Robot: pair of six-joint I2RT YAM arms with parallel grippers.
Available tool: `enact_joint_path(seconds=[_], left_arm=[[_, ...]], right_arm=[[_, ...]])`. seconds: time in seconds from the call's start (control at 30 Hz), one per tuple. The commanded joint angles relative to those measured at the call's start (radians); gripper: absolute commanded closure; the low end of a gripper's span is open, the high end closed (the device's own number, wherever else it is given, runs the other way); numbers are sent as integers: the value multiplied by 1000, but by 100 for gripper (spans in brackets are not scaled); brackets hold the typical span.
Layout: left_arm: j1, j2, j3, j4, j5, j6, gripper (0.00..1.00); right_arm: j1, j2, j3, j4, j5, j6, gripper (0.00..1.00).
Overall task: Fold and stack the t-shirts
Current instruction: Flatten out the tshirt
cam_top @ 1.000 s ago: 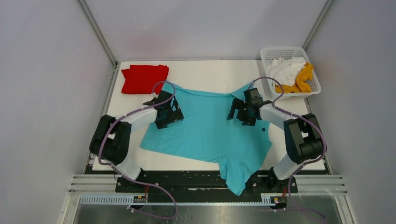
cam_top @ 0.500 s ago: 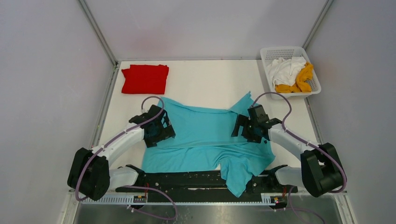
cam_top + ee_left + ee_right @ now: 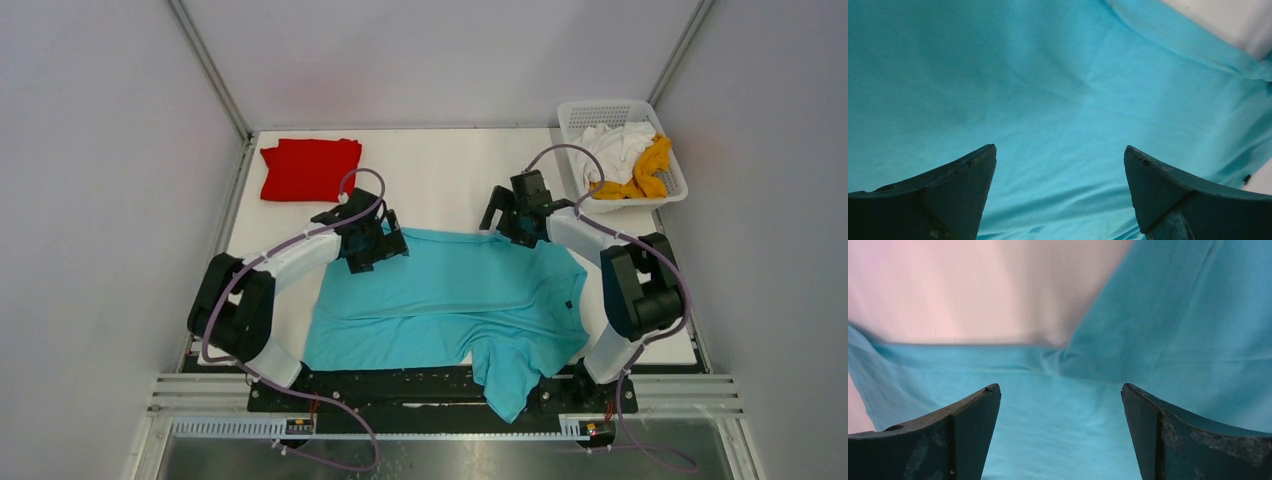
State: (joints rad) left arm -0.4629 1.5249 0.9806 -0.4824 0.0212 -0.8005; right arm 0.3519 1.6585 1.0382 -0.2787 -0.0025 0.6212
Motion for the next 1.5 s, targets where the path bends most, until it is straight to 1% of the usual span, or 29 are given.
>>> enact_joint_path(seconds=[0.0,0.17,0.4,0.57,0.67,0.83,0.93,1.13,1.2,1.23,1.33,1.47], left_arm=[[-4,75,28,50,42,22,1],[-3,120,5,38,13,25,1],[-3,154,-14,46,26,33,1],[-3,161,-14,44,28,36,1],[-3,158,-19,41,24,42,1],[-4,164,-26,34,24,51,1],[-5,170,-34,31,23,53,1],[-5,169,-54,20,13,46,1],[-5,158,-53,13,8,46,1],[-5,150,-51,7,2,44,1],[-4,125,-38,0,-10,47,1],[-5,116,25,-12,-15,56,1]], right_arm=[[-38,91,77,39,-24,55,0],[-53,100,62,20,-42,69,0],[-57,37,-21,17,15,52,1],[-59,81,3,27,6,46,0],[-59,117,37,87,6,57,1],[-58,199,170,165,-75,75,1],[-59,267,273,207,-88,88,1],[-59,481,581,296,-167,170,1],[-59,537,680,248,-209,175,0],[-59,543,698,233,-228,169,1],[-59,466,626,245,-206,123,0],[-59,284,478,203,-157,-2,1]])
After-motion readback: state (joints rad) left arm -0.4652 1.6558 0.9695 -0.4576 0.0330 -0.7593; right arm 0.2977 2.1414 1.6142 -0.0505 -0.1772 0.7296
